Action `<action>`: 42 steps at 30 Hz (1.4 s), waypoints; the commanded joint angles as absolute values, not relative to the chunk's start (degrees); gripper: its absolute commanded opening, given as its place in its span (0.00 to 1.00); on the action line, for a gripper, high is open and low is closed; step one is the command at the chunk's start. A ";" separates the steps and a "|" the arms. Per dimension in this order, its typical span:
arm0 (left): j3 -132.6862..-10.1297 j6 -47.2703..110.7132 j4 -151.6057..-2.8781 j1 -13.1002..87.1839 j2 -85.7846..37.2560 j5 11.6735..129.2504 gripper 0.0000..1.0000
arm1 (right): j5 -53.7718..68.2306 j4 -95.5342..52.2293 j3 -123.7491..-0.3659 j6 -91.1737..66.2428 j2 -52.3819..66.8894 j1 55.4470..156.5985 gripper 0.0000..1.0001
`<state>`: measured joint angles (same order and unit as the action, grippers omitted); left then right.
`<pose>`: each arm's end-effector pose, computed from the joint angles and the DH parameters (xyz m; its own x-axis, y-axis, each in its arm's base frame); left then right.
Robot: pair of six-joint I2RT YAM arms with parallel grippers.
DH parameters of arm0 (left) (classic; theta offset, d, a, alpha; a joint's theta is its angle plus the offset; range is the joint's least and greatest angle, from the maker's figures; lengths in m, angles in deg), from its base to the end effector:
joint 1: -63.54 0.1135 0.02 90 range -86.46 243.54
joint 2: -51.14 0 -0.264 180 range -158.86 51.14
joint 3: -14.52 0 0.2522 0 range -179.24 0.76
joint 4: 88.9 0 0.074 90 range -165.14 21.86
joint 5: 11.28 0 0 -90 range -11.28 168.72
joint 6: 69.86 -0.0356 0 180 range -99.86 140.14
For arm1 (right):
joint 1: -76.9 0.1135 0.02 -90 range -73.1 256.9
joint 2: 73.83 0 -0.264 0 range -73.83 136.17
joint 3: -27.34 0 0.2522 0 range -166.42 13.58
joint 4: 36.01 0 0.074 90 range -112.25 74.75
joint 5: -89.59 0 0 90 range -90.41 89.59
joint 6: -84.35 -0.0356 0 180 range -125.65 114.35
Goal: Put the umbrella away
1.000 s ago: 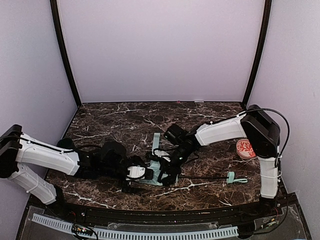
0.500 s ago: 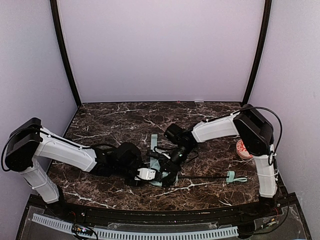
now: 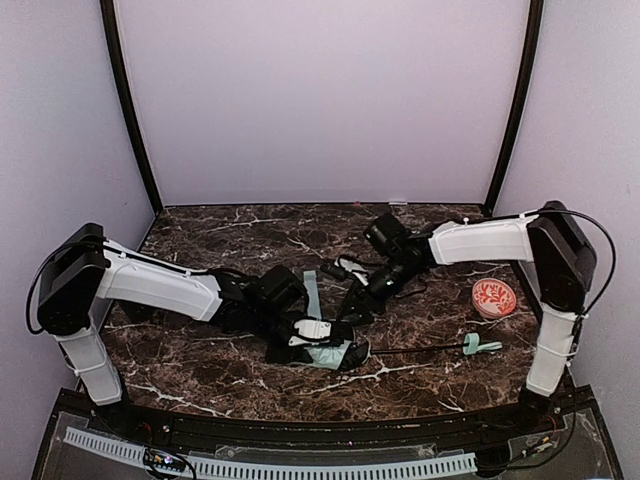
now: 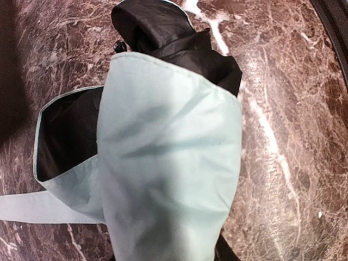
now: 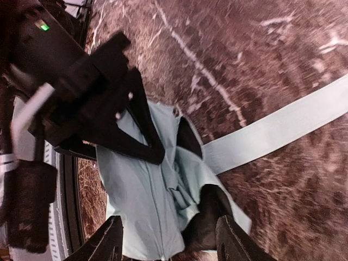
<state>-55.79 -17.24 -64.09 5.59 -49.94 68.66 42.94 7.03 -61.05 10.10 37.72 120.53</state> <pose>0.1800 -0.2992 0.1536 0.1906 0.8220 -0.5366 0.9706 -0.0758 0.2287 0.2648 0.2862 0.1685 -0.4468 -0.6986 -0.5589 -0.8557 0.1512 0.4950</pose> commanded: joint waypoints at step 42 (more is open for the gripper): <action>-63.44 -6.96 -41.58 17.00 -62.17 43.09 0.53 | 2.14 -21.60 -36.24 30.04 28.46 143.86 0.25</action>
<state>-67.53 -8.09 -46.71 17.04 -62.02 36.16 1.92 -27.44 -35.09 32.00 25.74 143.42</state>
